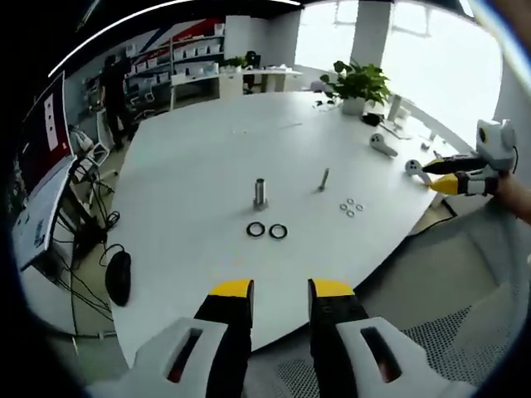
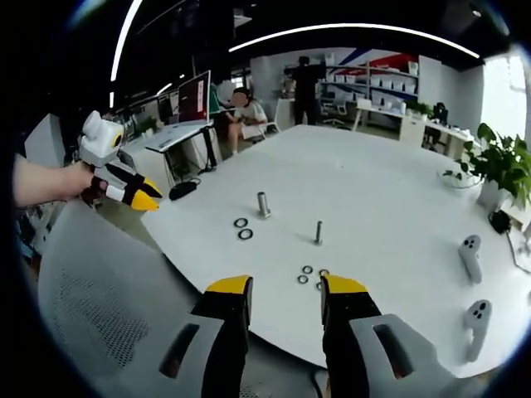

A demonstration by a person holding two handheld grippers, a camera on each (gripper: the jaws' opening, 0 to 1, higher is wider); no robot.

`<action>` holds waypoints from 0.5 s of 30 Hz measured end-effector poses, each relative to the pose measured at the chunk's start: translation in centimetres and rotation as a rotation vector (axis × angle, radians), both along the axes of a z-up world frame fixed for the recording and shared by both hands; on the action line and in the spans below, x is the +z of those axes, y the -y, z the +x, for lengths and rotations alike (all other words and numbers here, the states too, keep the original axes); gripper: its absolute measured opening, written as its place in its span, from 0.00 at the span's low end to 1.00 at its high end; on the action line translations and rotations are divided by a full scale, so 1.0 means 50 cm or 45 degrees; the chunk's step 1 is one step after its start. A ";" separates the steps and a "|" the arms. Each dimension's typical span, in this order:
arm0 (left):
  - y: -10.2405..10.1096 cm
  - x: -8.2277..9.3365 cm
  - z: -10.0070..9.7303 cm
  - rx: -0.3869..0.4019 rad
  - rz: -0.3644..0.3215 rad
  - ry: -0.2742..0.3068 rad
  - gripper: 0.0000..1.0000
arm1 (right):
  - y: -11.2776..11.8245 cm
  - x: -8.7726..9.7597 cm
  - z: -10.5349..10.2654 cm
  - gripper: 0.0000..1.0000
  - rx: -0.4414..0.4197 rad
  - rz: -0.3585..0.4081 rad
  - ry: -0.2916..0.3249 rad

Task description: Place the washer onto the threaded stud by aligning its center hole with the stud, sliding it down to the base, and recovering from edge contact or off-axis alignment until the washer reaches the visible bottom stop.

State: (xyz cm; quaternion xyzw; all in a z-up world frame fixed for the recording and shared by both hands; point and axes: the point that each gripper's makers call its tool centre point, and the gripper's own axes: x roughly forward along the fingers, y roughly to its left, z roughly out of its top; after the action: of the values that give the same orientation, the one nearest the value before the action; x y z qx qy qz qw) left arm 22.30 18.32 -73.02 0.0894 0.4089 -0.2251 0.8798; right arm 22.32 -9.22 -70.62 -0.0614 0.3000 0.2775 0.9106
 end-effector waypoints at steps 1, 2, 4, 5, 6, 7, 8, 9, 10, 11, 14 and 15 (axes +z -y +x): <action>0.008 0.003 0.009 0.000 -0.019 0.016 0.24 | -0.001 0.001 0.000 0.35 0.001 0.004 0.001; 0.009 0.003 0.015 0.002 -0.022 0.013 0.24 | -0.001 0.001 0.000 0.35 0.002 0.004 0.003; 0.020 -0.006 0.025 -0.021 -0.033 -0.005 0.24 | -0.003 0.002 0.001 0.35 0.008 0.001 0.008; 0.022 -0.012 0.029 -0.043 -0.015 -0.015 0.24 | -0.004 0.001 0.000 0.35 0.011 -0.001 0.008; 0.025 -0.021 0.035 -0.073 0.014 -0.023 0.24 | -0.004 0.000 -0.001 0.35 0.013 -0.007 0.007; 0.030 -0.025 0.040 -0.084 0.019 -0.027 0.24 | -0.003 0.000 -0.001 0.35 0.012 -0.010 0.007; 0.036 -0.032 0.048 -0.099 0.023 -0.033 0.24 | -0.001 0.000 0.000 0.35 0.008 -0.012 0.008; 0.040 -0.037 0.054 -0.109 0.026 -0.040 0.24 | 0.000 0.000 0.001 0.35 0.005 -0.011 0.007; 0.045 -0.045 0.062 -0.128 0.033 -0.050 0.24 | 0.001 0.000 0.002 0.35 0.001 -0.010 0.008; 0.048 -0.051 0.067 -0.142 0.042 -0.059 0.24 | 0.001 0.000 0.002 0.35 -0.002 -0.010 0.009; 0.059 -0.072 0.085 -0.185 0.067 -0.090 0.24 | 0.004 0.000 0.004 0.35 -0.007 -0.019 0.013; 0.063 -0.077 0.090 -0.197 0.076 -0.094 0.24 | 0.005 0.000 0.004 0.35 -0.010 -0.020 0.013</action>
State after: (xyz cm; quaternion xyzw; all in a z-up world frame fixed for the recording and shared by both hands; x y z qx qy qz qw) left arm 26.81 15.19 -76.86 0.1384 0.4395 -0.2831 0.8411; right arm 22.52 -9.48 -70.62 -0.0689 0.2978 0.2711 0.9128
